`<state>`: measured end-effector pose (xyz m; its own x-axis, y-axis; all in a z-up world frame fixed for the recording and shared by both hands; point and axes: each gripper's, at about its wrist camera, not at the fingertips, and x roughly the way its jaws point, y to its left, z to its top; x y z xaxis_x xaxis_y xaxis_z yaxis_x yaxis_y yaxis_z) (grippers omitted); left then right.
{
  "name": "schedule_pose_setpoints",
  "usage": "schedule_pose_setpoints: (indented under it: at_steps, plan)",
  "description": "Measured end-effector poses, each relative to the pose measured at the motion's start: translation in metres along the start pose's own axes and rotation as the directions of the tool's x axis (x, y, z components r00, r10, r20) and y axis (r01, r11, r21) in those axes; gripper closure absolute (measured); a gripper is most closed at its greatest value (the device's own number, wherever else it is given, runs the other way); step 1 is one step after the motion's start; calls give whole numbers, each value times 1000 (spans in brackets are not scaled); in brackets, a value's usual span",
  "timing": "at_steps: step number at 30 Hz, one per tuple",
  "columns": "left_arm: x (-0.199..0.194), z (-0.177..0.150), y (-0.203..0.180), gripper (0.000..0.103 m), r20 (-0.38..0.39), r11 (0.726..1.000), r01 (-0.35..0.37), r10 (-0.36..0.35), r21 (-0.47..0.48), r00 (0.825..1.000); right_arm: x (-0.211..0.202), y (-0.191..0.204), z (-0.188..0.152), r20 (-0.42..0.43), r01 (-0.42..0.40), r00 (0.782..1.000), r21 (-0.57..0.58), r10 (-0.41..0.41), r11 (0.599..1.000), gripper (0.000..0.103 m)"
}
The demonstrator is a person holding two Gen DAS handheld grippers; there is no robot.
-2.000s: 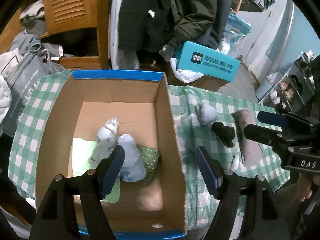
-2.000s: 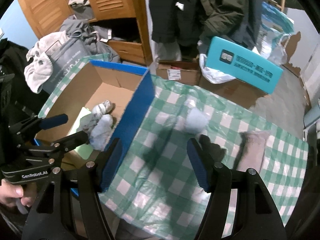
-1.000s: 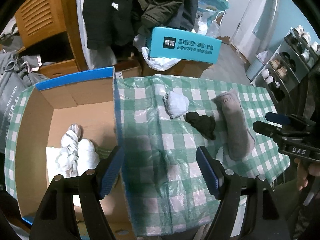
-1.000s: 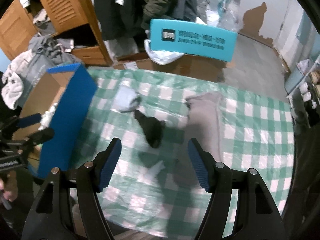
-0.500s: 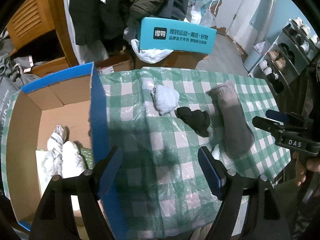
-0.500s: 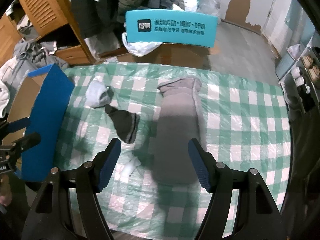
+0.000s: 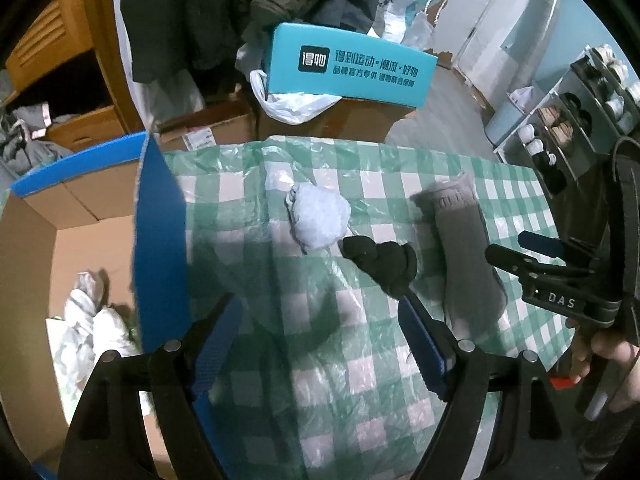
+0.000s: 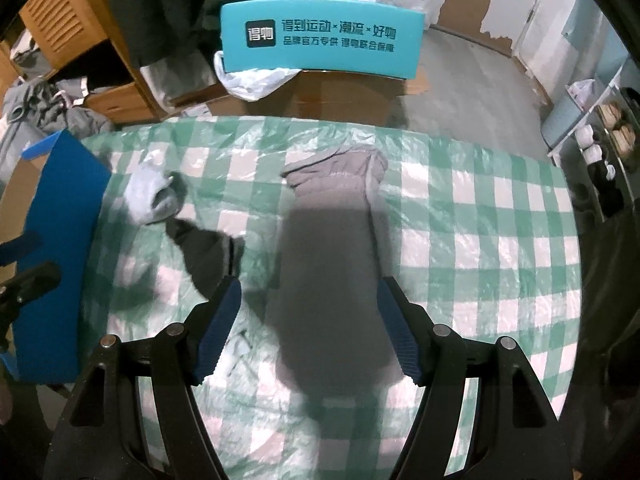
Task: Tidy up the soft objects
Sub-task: 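Grasp the grey sock ball with the left tool while the right tool grasps the long grey sock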
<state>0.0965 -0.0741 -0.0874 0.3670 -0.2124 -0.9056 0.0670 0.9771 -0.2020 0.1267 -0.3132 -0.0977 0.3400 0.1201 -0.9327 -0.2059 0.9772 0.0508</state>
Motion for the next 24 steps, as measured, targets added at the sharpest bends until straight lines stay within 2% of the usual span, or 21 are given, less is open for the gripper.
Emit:
schedule_pose_setpoints:
  at_steps: [14,24]
  plan:
    - [31,26,5,21,-50,999,25,-27,-35,998,40,-8,29,-44,12,999,56,-9,998,33]
    - [67,51,-2,21,-93,999,19,-23,-36,995,69,-5,30,-108,46,993,55,-40,997,32]
